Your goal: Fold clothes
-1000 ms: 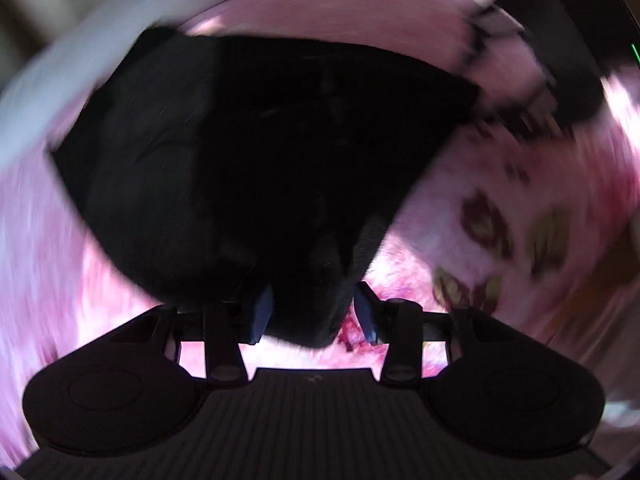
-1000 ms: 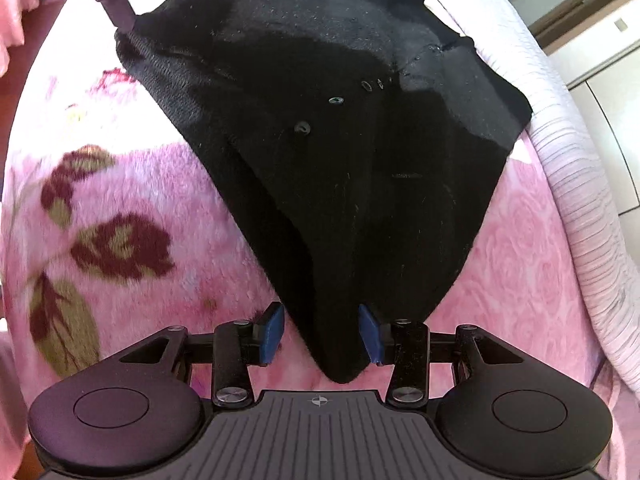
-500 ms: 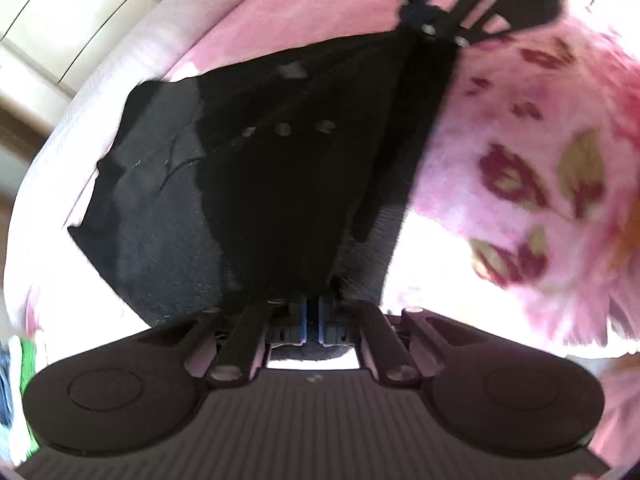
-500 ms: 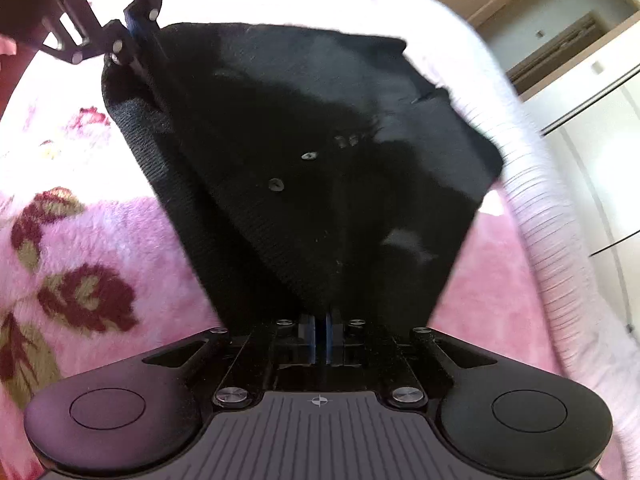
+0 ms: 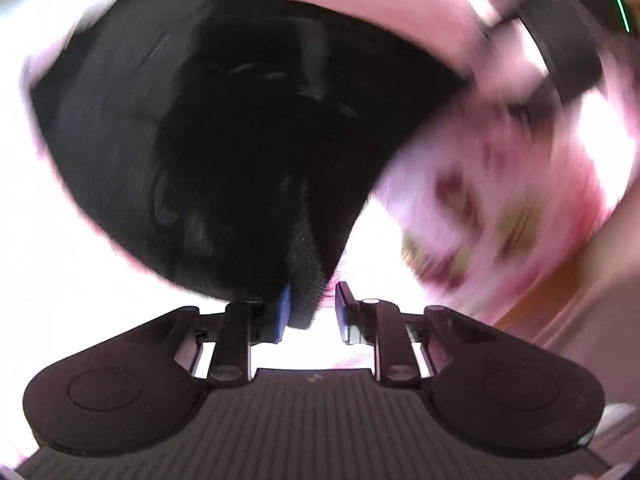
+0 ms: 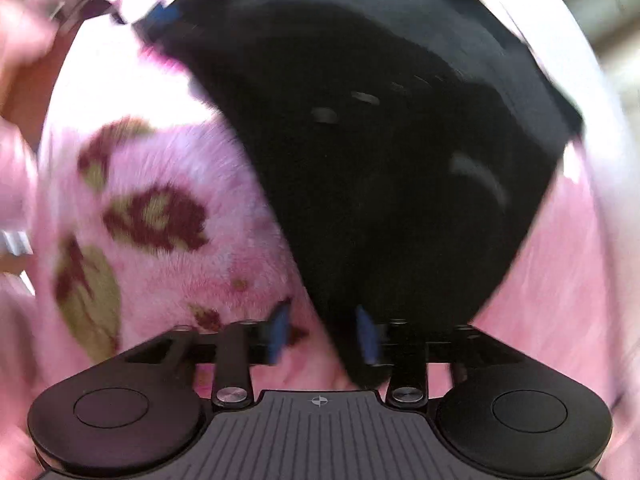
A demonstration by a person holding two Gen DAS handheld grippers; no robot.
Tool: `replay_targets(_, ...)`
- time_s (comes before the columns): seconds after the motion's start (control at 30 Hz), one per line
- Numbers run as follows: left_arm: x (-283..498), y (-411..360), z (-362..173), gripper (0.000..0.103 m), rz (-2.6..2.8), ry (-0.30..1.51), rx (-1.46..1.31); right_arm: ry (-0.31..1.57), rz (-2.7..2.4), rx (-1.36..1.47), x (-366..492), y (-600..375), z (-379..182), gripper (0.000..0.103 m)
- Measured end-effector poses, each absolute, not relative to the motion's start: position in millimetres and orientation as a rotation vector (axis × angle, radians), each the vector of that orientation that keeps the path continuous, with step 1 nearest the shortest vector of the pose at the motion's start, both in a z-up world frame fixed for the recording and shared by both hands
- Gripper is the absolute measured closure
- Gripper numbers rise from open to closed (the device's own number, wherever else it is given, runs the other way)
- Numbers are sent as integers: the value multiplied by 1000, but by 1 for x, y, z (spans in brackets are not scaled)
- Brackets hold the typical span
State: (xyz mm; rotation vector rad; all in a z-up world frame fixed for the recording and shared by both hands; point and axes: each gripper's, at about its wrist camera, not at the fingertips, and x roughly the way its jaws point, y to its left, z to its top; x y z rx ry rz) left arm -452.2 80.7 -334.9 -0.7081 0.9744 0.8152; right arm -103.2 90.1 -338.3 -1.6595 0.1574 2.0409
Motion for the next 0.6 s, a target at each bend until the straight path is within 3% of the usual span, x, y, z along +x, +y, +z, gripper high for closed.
replay_targets(0.13,-528,94,-336,57,990,566,-1229,866,1921,-1298,-45,141,-316,51)
replay_targets(0.17,-543,96,-342,56,1040,477,-1329,984,1868,-1204,-30,152,-317,51)
replay_targets(0.4,-570,106,-412,57,1075,124,-1725,1608,1587,-689,33,220,-375,51)
replay_targets(0.57,-565,99,-428,58,1095,-38,-1779,1804,1522,-405,51,224,-401,51)
replay_targets(0.6,-562,102,-428,67,1071,-20,-1768,1824,1525,-377,53,224,-404,51)
